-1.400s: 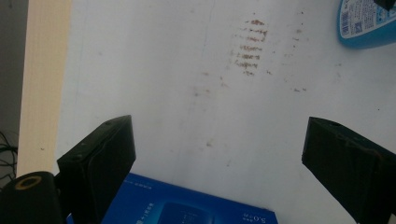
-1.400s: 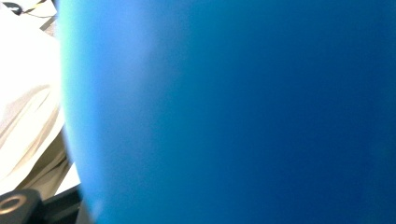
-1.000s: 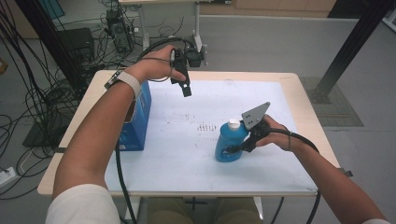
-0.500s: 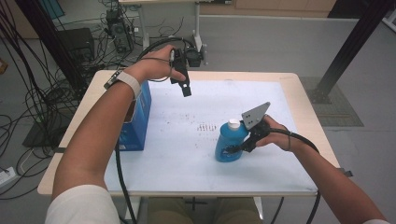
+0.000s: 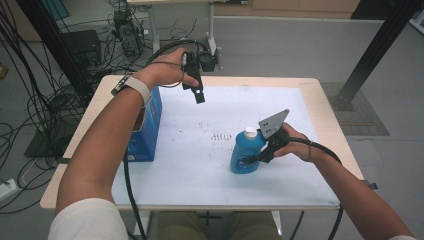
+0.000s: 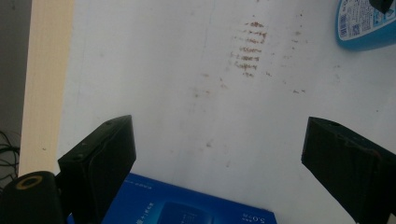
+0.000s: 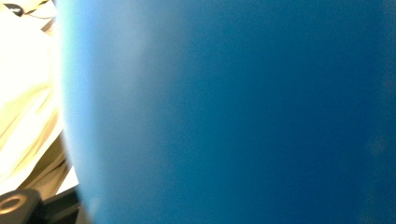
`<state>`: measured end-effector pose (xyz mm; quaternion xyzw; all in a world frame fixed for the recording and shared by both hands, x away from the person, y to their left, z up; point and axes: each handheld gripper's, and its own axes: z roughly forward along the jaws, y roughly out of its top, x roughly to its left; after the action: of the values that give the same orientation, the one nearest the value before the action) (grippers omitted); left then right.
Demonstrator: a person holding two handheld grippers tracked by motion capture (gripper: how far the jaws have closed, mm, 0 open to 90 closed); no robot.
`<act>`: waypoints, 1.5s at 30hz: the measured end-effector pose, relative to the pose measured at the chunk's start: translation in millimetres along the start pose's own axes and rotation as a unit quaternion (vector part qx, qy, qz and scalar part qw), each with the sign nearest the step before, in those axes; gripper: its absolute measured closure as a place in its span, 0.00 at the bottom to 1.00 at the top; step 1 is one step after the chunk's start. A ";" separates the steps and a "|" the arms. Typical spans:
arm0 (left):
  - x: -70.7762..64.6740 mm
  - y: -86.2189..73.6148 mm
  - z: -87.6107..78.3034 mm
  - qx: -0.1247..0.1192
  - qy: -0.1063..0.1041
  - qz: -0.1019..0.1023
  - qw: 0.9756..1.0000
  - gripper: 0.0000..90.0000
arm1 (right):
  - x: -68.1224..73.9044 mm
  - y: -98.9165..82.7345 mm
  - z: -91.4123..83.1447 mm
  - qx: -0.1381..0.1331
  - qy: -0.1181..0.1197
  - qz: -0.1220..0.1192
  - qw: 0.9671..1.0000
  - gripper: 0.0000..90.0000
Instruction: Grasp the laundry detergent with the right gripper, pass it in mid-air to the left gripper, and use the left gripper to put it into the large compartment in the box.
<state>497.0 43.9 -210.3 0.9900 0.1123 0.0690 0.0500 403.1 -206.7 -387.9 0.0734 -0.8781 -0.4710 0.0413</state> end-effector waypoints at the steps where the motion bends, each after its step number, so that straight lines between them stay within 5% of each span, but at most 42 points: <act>1: -0.2 -0.1 0.3 -0.001 0.000 -0.001 1.000 0.12 | 0.0 0.1 0.0 0.000 0.000 0.000 1.000 0.48; 45: -0.6 0.8 0.6 -0.001 0.001 0.000 1.000 0.12 | -0.5 -0.8 0.3 -0.002 0.003 0.005 1.000 0.48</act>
<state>496.7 42.9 -210.8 0.9899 0.1124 0.0702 0.0511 403.6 -206.8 -388.8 0.0700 -0.8775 -0.4722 0.0464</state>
